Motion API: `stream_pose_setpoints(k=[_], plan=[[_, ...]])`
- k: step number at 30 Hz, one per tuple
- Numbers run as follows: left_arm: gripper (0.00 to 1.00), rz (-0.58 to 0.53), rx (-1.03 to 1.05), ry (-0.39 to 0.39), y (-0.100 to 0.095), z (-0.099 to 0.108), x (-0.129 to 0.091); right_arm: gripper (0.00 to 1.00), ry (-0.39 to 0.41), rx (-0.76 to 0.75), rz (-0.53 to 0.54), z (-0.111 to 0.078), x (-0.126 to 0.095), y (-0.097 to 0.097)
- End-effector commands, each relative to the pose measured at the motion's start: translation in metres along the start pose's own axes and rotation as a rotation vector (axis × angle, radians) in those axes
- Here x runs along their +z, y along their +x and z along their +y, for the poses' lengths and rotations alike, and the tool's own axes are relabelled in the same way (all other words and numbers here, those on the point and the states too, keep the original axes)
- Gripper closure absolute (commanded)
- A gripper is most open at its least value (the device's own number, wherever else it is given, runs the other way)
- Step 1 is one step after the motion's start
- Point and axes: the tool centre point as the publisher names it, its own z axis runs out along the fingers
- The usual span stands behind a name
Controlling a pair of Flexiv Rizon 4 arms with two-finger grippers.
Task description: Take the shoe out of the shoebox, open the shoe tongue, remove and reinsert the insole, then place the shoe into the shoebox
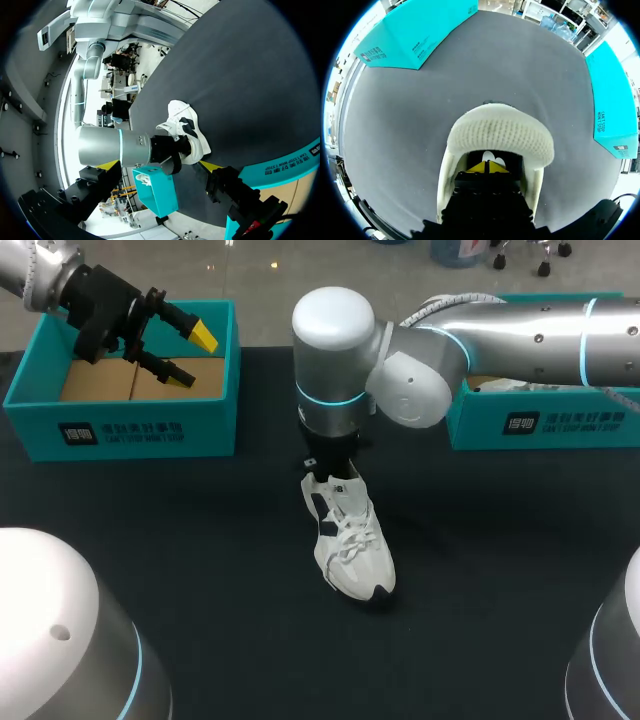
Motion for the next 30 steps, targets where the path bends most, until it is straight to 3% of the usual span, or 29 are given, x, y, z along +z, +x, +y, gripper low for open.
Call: stream_pose_setpoints(k=[1, 10, 24, 30], plan=[[0.00, 0.003, 0.000, 0.001, 0.000, 0.000, 0.000, 1.00, 0.114, -0.002, 0.013, 0.000, -0.008, -0.006], [0.00, 0.003, 0.000, 0.001, 0.000, 0.000, 0.000, 1.00, 0.237, -0.008, 0.018, -0.020, -0.026, -0.014], [0.00, 0.003, 0.000, 0.001, 0.000, 0.000, 0.000, 1.00, 0.361, -0.005, 0.053, -0.040, 0.011, -0.009], [0.00, 0.003, 0.000, 0.001, 0.000, 0.000, 0.000, 1.00, 0.383, -0.006, 0.057, -0.042, 0.006, -0.007]])
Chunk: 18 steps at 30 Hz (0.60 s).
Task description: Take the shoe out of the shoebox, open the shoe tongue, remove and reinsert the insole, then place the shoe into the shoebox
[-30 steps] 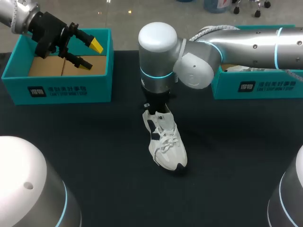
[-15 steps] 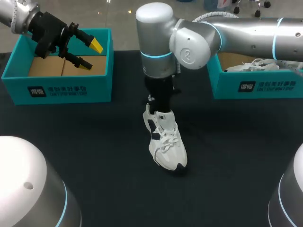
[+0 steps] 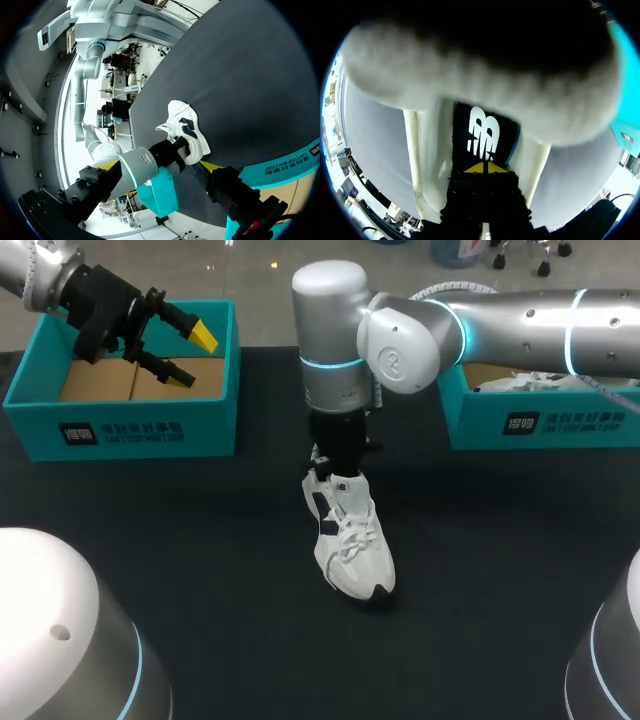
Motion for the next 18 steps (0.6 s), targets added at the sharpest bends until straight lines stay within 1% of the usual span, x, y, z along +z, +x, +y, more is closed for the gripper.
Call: stream_pose_setpoints(k=[1, 6, 9, 13, 16, 18], plan=[[0.00, 0.003, 0.000, 0.001, 0.000, 0.000, 0.000, 1.00, 0.024, 0.009, -0.010, 0.004, 0.005, 0.002], [0.00, 0.003, 0.000, 0.001, 0.000, 0.000, 0.000, 1.00, 0.053, 0.038, -0.021, -0.006, -0.025, 0.003], [0.00, 0.003, 0.000, 0.001, 0.000, 0.000, 0.000, 1.00, 0.067, 0.056, -0.012, -0.010, -0.037, 0.004], [0.00, 0.003, 0.000, 0.001, 0.000, 0.000, 0.000, 1.00, 0.101, 0.085, 0.000, -0.013, -0.043, 0.005], [0.00, 0.003, 0.000, 0.001, 0.000, 0.000, 0.000, 1.00, 0.135, 0.096, 0.012, -0.017, -0.044, 0.006], [0.00, 0.003, 0.000, 0.001, 0.000, 0.000, 0.000, 1.00, 0.143, 0.102, 0.015, -0.019, -0.044, 0.006]])
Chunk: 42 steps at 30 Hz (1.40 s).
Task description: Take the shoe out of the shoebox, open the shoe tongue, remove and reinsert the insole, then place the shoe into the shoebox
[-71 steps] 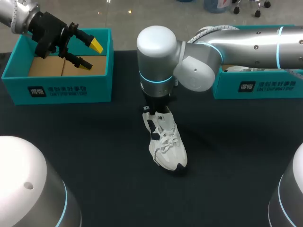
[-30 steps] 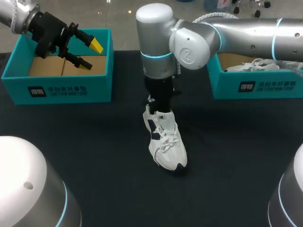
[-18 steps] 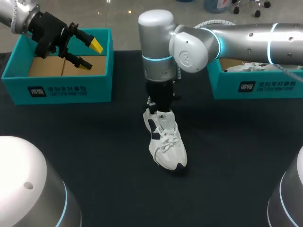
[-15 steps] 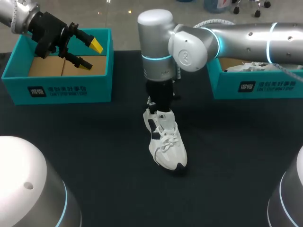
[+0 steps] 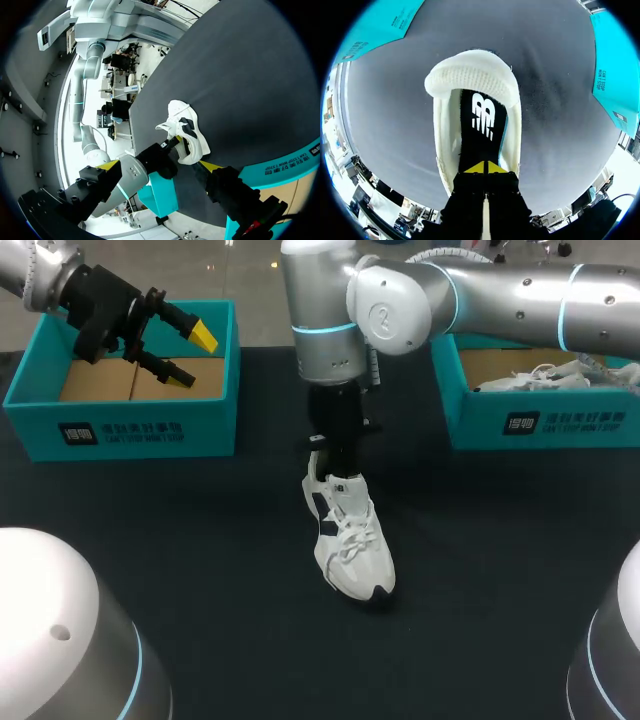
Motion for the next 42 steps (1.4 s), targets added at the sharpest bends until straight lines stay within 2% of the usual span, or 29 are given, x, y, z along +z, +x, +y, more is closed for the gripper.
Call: stream_pose_setpoints(k=[1, 3, 5, 7, 8, 9, 28, 42], plan=[[0.00, 0.003, 0.000, 0.001, 0.000, 0.000, 0.000, 0.97, 0.026, 0.009, 0.003, 0.001, 0.002, -0.001], [0.00, 0.003, 0.000, 0.001, 0.000, 0.000, 0.000, 0.90, 0.028, 0.013, 0.010, -0.001, 0.003, -0.001], [0.00, 0.003, 0.000, 0.001, 0.000, 0.000, 0.000, 0.65, 0.035, 0.019, 0.018, -0.001, 0.005, -0.002], [0.00, 0.003, 0.000, 0.001, 0.000, 0.000, 0.000, 0.51, 0.041, 0.022, 0.021, -0.002, 0.007, -0.002], [0.00, 0.003, 0.000, 0.001, 0.000, 0.000, 0.000, 0.29, 0.042, 0.024, 0.023, -0.002, 0.007, -0.002], [0.00, 0.003, 0.000, 0.001, 0.000, 0.000, 0.000, 0.00, 0.042, 0.027, 0.024, -0.002, 0.008, -0.002], [0.00, 0.003, 0.000, 0.001, 0.000, 0.000, 0.000, 0.00, 0.033, 0.027, 0.023, -0.009, 0.004, 0.005], [0.00, 0.003, 0.000, 0.001, 0.000, 0.000, 0.000, 0.00, 0.019, 0.046, 0.018, -0.018, -0.009, 0.005]])
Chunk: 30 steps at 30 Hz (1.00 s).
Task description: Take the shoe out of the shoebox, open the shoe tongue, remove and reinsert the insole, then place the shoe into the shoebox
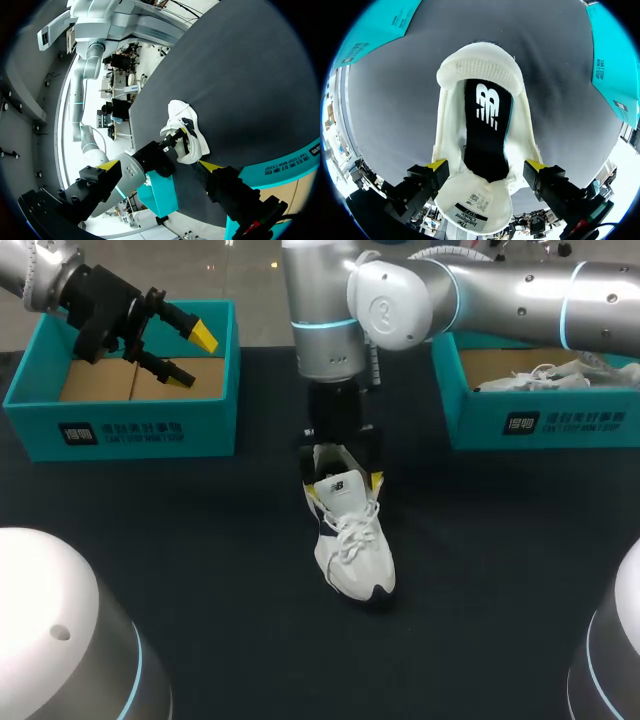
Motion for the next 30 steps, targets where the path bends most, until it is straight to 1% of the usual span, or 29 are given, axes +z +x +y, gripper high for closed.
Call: stream_pose_setpoints(k=[1, 6, 8, 17, 26, 30], plan=[[0.00, 0.003, 0.000, 0.001, 0.000, 0.000, 0.000, 0.00, -0.008, 0.005, -0.002, -0.006, -0.004, -0.003], [0.00, 0.003, 0.000, 0.001, 0.000, 0.000, 0.000, 0.00, -0.008, 0.012, -0.007, -0.010, -0.009, -0.005], [0.00, 0.003, 0.000, 0.001, 0.000, 0.000, 0.000, 0.00, -0.008, 0.015, -0.008, -0.013, -0.012, -0.002], [0.00, 0.003, 0.000, 0.001, 0.000, 0.000, 0.000, 0.00, 0.005, 0.011, -0.023, -0.023, -0.018, -0.003], [0.00, 0.003, 0.000, 0.001, 0.000, 0.000, 0.000, 0.00, -0.089, 0.032, -0.036, -0.034, -0.039, -0.009], [0.00, 0.003, 0.000, 0.001, 0.000, 0.000, 0.000, 0.00, -0.103, 0.031, -0.038, -0.041, -0.047, -0.007]])
